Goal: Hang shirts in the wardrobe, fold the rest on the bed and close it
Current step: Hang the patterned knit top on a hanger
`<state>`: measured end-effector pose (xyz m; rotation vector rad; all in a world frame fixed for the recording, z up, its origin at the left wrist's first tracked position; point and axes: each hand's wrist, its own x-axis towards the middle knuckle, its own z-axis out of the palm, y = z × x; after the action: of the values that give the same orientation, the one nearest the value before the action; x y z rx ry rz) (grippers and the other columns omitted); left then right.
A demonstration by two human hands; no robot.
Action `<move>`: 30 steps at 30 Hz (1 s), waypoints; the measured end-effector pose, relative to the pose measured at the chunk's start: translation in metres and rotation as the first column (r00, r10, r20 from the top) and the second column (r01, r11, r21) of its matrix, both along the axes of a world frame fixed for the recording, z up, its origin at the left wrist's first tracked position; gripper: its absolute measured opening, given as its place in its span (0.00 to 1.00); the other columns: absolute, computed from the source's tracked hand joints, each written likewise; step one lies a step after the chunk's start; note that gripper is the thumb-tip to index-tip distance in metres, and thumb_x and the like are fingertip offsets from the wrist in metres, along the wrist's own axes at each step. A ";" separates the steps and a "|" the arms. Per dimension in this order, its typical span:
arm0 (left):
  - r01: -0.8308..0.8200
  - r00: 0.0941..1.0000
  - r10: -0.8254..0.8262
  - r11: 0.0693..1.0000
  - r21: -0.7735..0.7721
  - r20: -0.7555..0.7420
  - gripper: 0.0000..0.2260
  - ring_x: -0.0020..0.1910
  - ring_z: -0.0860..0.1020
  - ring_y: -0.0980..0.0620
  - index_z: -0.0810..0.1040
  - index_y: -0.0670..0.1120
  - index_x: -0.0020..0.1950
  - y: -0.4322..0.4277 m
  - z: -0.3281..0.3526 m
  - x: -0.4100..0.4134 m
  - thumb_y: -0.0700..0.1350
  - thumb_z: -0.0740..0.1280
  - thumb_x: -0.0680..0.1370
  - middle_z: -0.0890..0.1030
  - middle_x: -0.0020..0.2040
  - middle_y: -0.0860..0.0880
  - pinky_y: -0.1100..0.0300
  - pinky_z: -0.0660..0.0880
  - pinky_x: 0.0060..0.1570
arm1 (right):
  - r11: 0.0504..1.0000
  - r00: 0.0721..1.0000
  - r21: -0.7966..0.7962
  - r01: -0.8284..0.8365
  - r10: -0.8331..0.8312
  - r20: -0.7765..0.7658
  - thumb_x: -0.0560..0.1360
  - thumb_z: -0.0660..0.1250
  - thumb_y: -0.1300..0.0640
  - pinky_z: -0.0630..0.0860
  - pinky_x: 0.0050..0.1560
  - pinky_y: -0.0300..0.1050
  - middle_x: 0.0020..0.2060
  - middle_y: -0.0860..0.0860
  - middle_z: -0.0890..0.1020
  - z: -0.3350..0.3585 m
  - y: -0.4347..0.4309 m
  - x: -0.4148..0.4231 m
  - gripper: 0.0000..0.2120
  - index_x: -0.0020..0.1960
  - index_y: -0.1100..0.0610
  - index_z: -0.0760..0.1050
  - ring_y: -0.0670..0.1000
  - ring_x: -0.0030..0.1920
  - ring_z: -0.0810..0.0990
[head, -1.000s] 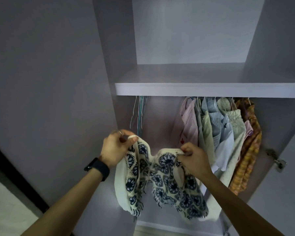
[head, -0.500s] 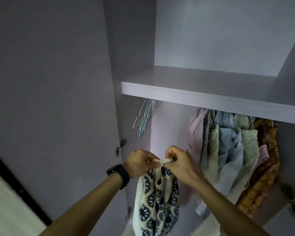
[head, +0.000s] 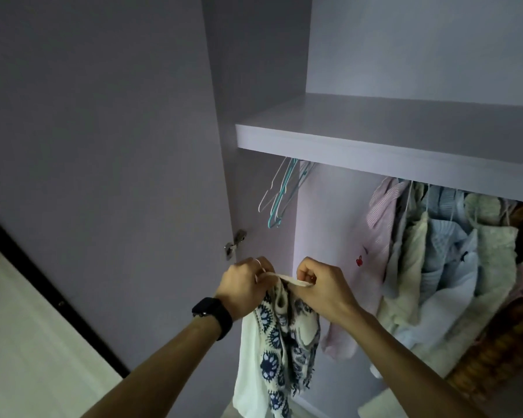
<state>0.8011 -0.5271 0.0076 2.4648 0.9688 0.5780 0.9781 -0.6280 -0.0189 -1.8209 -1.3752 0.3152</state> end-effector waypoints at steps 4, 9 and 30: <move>0.058 0.993 -0.034 0.975 0.217 -0.113 0.06 0.51 0.78 0.42 0.76 0.52 0.55 0.028 0.015 -0.003 0.49 0.62 0.80 0.77 0.52 0.50 0.51 0.77 0.43 | 0.995 0.997 -0.074 -0.065 0.061 -0.052 0.67 0.77 0.46 0.75 0.37 0.44 0.38 0.42 0.80 0.000 0.013 0.001 0.11 0.42 0.47 0.77 0.43 0.35 0.77; 0.083 0.979 0.051 0.780 0.621 -0.196 0.09 0.52 0.78 0.43 0.81 0.50 0.54 0.065 0.044 -0.006 0.47 0.68 0.75 0.78 0.50 0.48 0.50 0.76 0.48 | 0.998 0.994 -0.056 0.027 -0.033 -0.108 0.75 0.74 0.51 0.75 0.46 0.36 0.49 0.42 0.82 0.000 0.060 0.020 0.08 0.51 0.49 0.78 0.43 0.42 0.80; 0.241 0.805 0.464 0.314 0.918 -0.370 0.31 0.72 0.30 0.25 0.55 0.54 0.78 0.190 -0.016 -0.019 0.51 0.34 0.76 0.41 0.81 0.38 0.29 0.21 0.60 | 0.810 0.806 -0.030 0.586 -0.586 -0.078 0.80 0.61 0.47 0.69 0.46 0.44 0.54 0.62 0.83 -0.053 0.277 0.083 0.15 0.46 0.57 0.78 0.62 0.49 0.80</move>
<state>0.7820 -0.3372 -0.0089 3.9007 1.2807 0.4973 1.0616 -0.3513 -0.0720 -2.1058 -0.6896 0.0612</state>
